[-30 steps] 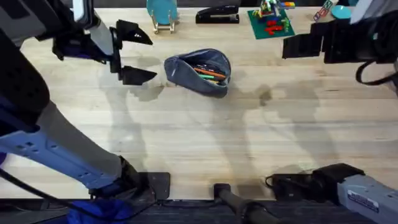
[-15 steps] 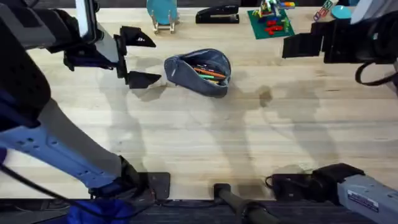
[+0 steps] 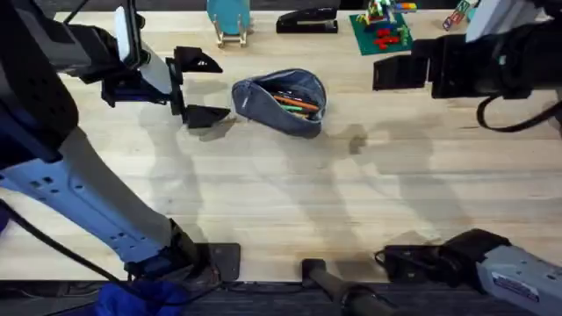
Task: Unzip the bag, pick up the pens from the table one at a time and place them inside, then zip the bag closed.
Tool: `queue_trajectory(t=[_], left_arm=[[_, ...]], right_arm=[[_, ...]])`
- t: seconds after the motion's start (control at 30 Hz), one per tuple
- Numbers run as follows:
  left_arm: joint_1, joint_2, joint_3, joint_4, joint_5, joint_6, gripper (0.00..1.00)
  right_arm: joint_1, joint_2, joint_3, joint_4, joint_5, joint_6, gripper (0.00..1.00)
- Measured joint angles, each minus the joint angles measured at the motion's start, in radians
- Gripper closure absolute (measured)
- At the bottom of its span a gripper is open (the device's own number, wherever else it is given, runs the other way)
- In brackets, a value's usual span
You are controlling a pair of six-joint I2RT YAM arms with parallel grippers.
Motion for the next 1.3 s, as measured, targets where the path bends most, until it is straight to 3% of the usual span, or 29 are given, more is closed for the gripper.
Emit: queue_trajectory(t=[0.23, 0.57, 0.87, 1.3], left_arm=[[0.0, 0.0, 0.0, 0.0, 0.003, 0.0, 0.007], [0.0, 0.0, 0.0, 0.0, 0.003, 0.0, 0.008], [0.0, 0.0, 0.0, 0.0, 0.003, 0.0, 0.008], [0.0, 0.0, 0.0, 0.0, 0.003, 0.0, 0.008]], right_arm=[[0.05, 0.0, 0.0, 0.011, 0.001, 0.309, 0.003], [0.214, 0.0, 0.0, 0.123, 0.036, 0.621, 0.003], [0.326, 0.01, 0.0, 0.184, 0.114, 0.665, 0.004], [0.444, 0.214, 0.0, 0.342, 0.124, 0.665, 0.004]])
